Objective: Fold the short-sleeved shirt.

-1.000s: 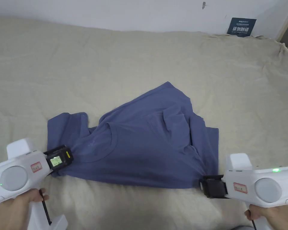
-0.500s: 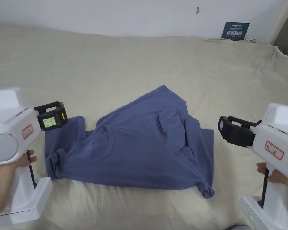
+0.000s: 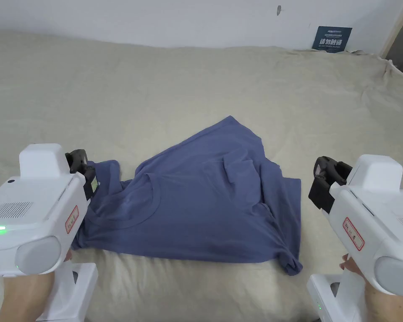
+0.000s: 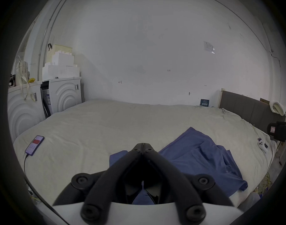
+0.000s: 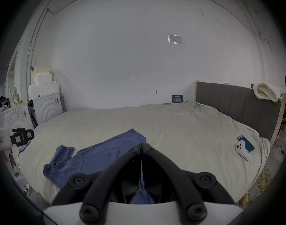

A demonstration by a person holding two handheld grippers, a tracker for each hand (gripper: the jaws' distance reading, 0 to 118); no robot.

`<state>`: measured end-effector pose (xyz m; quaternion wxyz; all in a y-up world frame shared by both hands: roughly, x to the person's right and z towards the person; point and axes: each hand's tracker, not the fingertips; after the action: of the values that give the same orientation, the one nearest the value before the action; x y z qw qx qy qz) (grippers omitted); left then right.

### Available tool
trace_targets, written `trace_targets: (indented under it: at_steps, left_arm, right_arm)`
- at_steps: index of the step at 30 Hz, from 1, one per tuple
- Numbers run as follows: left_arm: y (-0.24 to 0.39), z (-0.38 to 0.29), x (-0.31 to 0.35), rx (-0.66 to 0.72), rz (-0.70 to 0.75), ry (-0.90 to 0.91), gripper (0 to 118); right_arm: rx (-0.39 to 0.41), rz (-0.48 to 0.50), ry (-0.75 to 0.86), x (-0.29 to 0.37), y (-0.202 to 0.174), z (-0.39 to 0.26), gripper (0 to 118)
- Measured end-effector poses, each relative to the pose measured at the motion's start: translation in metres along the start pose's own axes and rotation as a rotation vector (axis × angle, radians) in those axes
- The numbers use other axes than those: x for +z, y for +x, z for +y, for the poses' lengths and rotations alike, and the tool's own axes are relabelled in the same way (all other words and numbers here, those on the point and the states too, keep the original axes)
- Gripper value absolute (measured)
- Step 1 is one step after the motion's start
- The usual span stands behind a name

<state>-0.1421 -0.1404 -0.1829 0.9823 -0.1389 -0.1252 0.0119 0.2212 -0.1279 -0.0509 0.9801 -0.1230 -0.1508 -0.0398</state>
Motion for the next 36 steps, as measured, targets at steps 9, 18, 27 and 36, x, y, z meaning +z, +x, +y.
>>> trace_targets:
  at_steps: [9, 18, 27, 36]
  left_arm:
    - [-0.011, -0.004, -0.002, 0.010, 0.002, -0.053, 0]
    - [-0.013, -0.004, -0.007, 0.010, 0.006, -0.075, 0]
    - [-0.022, 0.019, -0.029, 0.035, 0.002, -0.130, 15]
    - [-0.038, 0.047, -0.084, 0.109, -0.002, -0.298, 118]
  right_arm:
    - [-0.023, 0.018, -0.028, -0.003, -0.002, -0.004, 0]
    - [-0.011, 0.018, -0.041, -0.004, -0.007, -0.004, 0]
    - [-0.001, 0.017, -0.034, -0.008, -0.008, -0.001, 0]
    - [0.022, 0.017, -0.025, -0.011, -0.009, 0.003, 0]
